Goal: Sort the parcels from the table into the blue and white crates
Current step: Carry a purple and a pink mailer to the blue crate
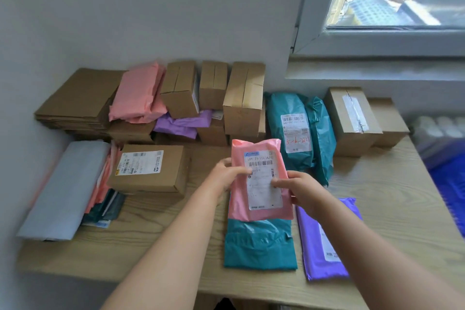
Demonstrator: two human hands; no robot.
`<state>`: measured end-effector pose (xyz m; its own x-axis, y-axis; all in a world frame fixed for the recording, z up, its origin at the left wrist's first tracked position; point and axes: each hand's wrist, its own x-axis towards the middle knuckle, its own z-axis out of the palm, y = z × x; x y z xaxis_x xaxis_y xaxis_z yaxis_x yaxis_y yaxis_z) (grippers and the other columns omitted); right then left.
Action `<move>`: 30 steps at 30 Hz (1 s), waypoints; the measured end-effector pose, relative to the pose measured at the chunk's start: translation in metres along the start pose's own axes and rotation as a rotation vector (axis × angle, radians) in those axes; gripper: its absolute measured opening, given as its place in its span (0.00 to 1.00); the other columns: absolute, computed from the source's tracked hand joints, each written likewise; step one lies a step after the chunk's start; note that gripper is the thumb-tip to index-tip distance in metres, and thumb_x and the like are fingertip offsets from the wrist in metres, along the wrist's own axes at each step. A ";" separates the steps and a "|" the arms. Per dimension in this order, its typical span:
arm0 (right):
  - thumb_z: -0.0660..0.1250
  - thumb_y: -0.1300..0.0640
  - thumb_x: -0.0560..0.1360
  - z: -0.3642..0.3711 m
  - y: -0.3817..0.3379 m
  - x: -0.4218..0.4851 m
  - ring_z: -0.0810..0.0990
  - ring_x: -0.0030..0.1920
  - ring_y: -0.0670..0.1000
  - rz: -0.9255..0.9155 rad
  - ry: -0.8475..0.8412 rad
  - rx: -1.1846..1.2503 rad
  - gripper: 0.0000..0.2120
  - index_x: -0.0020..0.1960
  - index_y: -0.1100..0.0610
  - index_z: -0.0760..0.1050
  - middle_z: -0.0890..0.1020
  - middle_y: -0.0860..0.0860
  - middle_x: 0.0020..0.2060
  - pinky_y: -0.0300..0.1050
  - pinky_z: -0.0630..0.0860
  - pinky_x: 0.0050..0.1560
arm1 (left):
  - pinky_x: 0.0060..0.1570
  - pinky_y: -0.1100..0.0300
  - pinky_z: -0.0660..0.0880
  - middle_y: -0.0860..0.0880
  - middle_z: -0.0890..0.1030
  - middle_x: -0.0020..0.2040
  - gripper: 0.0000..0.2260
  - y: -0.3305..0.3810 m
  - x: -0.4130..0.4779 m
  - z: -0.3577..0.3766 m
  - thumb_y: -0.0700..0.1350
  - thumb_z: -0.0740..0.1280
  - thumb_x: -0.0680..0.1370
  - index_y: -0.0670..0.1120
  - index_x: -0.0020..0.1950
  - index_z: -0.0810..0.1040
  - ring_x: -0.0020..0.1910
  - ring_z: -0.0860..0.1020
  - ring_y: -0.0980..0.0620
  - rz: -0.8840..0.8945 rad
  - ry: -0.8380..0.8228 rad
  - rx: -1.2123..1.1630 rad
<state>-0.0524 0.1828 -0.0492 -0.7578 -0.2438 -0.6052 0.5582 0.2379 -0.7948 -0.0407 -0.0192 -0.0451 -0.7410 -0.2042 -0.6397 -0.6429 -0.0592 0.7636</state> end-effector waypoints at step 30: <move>0.71 0.63 0.75 -0.018 0.014 -0.014 0.85 0.54 0.60 0.057 -0.112 0.318 0.15 0.61 0.61 0.78 0.85 0.58 0.54 0.57 0.80 0.55 | 0.55 0.43 0.81 0.38 0.85 0.51 0.16 -0.022 -0.016 0.025 0.36 0.76 0.71 0.38 0.58 0.82 0.51 0.85 0.39 -0.097 -0.229 -0.208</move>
<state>-0.0402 0.2069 -0.0511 -0.6901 -0.3449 -0.6362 0.6896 -0.0466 -0.7227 -0.0191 0.0102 -0.0538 -0.7178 0.0354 -0.6953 -0.6767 -0.2706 0.6848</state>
